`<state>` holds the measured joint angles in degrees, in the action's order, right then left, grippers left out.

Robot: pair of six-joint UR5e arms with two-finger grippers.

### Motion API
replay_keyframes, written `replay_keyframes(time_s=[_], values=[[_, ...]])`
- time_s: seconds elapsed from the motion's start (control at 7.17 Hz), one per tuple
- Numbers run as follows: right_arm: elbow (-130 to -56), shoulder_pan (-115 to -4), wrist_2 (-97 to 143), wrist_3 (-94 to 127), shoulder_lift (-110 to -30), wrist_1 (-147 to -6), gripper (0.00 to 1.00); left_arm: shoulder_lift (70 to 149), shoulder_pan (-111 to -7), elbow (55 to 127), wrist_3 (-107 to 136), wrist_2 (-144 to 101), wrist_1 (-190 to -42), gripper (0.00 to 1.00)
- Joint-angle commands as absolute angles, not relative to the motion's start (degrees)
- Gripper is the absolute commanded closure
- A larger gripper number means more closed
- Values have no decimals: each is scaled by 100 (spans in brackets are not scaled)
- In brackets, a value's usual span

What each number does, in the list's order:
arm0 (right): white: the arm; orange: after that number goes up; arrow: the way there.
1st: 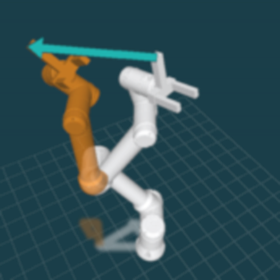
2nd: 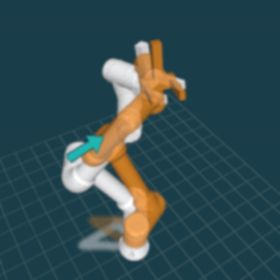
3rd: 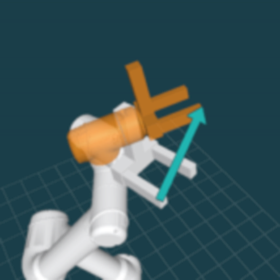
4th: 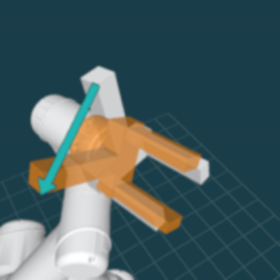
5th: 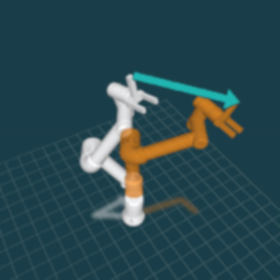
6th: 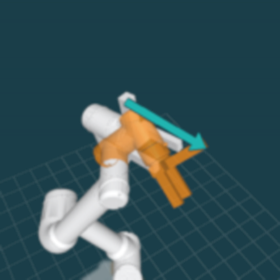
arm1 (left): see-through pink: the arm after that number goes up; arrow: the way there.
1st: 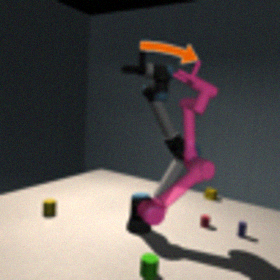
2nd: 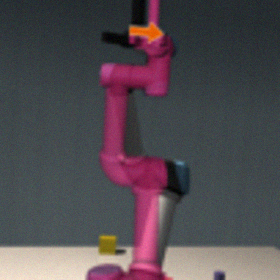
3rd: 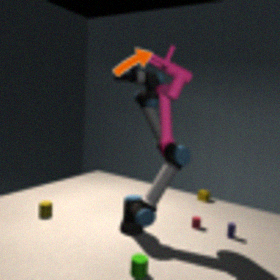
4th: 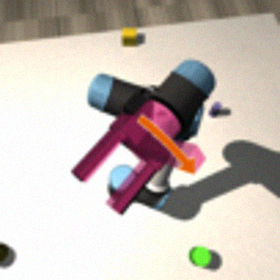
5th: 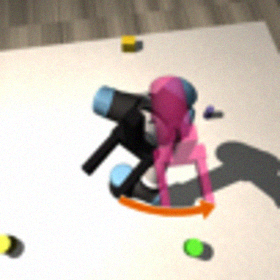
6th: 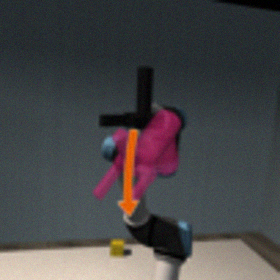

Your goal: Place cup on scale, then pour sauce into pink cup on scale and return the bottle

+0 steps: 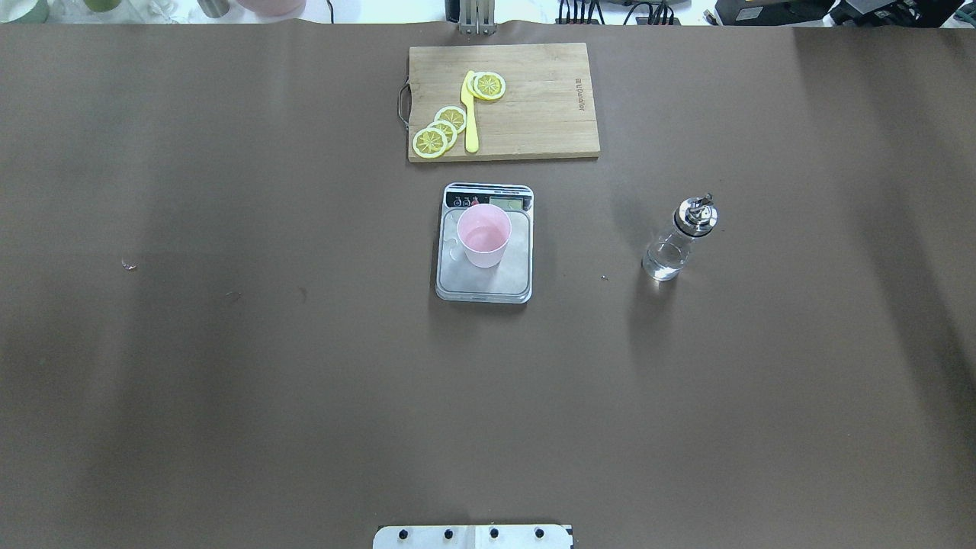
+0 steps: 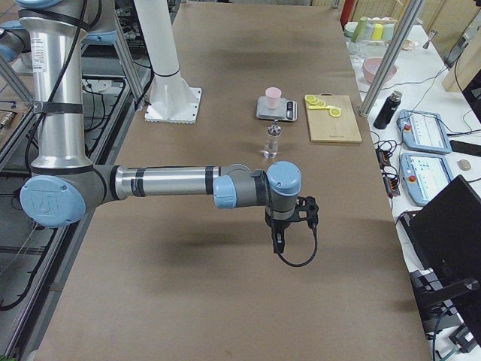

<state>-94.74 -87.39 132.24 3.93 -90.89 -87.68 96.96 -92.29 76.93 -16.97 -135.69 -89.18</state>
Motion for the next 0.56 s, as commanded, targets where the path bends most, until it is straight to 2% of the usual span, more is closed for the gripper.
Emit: replay_keyframes(time_s=[0.0, 0.42], values=[[-9501, -8886, 12947, 237, -9097, -8903, 0, 9625, -9237, 7690, -1705, -13570, -8930, 1], [-9571, -8947, 12911, 220, -9114, -9043, 0, 9624, -9246, 7717, -1705, -13562, -8930, 1]])
